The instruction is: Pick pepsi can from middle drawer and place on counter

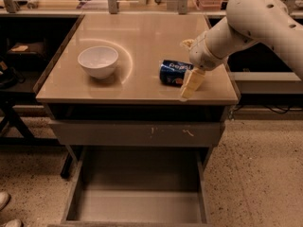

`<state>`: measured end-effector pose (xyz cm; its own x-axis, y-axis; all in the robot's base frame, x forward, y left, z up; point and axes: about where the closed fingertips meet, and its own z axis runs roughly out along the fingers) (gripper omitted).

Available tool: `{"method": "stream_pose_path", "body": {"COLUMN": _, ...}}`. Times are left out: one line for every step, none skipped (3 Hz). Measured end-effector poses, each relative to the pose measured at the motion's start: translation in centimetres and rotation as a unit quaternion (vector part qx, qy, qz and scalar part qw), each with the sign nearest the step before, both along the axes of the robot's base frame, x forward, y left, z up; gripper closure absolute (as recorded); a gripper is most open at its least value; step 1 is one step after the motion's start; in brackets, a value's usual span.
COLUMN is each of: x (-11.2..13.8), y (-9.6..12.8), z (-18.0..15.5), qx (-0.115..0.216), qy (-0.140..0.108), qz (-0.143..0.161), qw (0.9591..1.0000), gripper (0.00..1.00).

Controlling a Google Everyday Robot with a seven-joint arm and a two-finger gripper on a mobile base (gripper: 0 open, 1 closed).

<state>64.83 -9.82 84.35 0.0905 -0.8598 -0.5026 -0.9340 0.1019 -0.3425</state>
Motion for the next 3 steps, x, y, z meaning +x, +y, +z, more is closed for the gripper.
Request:
{"method": "stream_pose_path", "body": {"x": -0.8, "y": -3.1, "z": 3.3, "qx": 0.001, "qy": -0.023, "qz": -0.036, "qw": 0.9991, "gripper": 0.00}}
{"method": "stream_pose_path", "body": {"x": -3.1, "y": -8.1, "z": 8.6, "qx": -0.017, "qy": -0.062, "qz": -0.097, "qw": 0.9932, "gripper": 0.00}}
{"method": "stream_pose_path", "body": {"x": -5.7, "y": -12.9, "z": 14.0, "qx": -0.034, "qy": -0.102, "qz": -0.156, "qw": 0.9819, "gripper": 0.00}}
